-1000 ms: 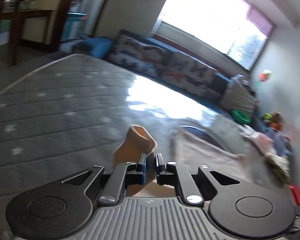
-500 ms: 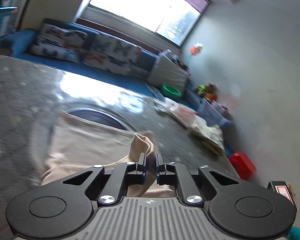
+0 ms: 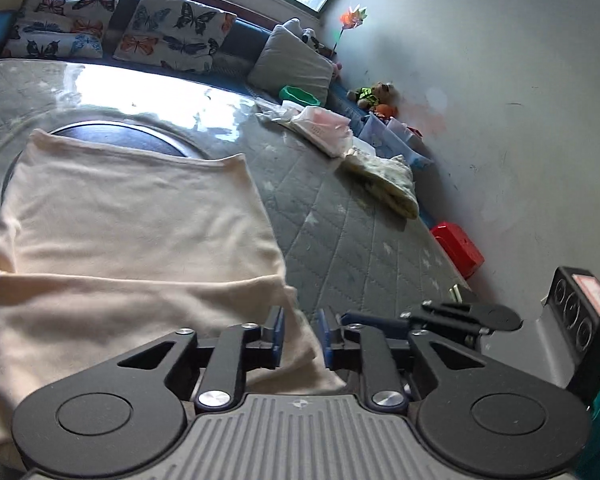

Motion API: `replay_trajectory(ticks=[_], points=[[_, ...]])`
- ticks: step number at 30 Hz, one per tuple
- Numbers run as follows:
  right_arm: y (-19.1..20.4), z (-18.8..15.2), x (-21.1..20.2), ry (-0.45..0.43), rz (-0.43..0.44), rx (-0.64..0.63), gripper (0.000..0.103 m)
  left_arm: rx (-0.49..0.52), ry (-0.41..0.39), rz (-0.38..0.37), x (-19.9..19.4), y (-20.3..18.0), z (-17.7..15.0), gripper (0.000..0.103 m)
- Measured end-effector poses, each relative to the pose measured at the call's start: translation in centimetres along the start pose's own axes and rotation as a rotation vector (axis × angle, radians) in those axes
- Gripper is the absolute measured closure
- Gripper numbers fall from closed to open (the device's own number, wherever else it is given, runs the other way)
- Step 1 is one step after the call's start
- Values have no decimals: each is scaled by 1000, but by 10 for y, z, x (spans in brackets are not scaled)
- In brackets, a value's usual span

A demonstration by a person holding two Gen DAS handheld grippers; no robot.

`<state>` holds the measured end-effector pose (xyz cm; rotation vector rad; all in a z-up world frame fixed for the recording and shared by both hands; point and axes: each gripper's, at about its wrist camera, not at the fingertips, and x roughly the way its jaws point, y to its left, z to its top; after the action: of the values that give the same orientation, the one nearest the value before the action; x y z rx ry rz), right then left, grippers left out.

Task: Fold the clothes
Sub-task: 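Fold the held sleeve across the shirt body with the left gripper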

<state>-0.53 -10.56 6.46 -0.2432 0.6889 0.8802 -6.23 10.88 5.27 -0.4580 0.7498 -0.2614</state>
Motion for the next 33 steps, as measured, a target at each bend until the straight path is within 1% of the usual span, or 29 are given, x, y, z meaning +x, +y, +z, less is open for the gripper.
replay_trajectory(ticks=[2,4,7,9,11,14,15,19,23,28,30,32,33], points=[[0,2,0,-1,-3,1,79,6,-17,36,-8,8,-2,79],[0,3,1,-2,-5,-3,79,11,-40,88,-22,21,-4,79],[0,6,6,2,1,7,79,-1,-63,181,-44,46,-10,79],[-1,7,13,12,10,19,79,4,-72,256,-59,62,-17,78],[-1,6,22,37,20,32,79,13,-70,303,-73,75,-25,72],[1,2,33,73,32,44,79,50,-59,352,-89,86,-39,66],[1,1,35,82,34,49,79,67,-55,360,-92,87,-42,66],[2,1,39,102,47,69,79,162,-52,334,-96,80,-54,58],[6,3,38,125,48,59,80,290,-41,364,-87,67,-63,58],[8,5,38,130,41,56,91,379,-38,392,-80,62,-66,58],[8,7,37,127,39,58,94,406,-30,401,-76,62,-68,61],[9,10,34,114,40,58,95,448,-26,416,-73,59,-72,72],[10,11,32,111,42,56,95,461,-30,425,-73,59,-73,76]])
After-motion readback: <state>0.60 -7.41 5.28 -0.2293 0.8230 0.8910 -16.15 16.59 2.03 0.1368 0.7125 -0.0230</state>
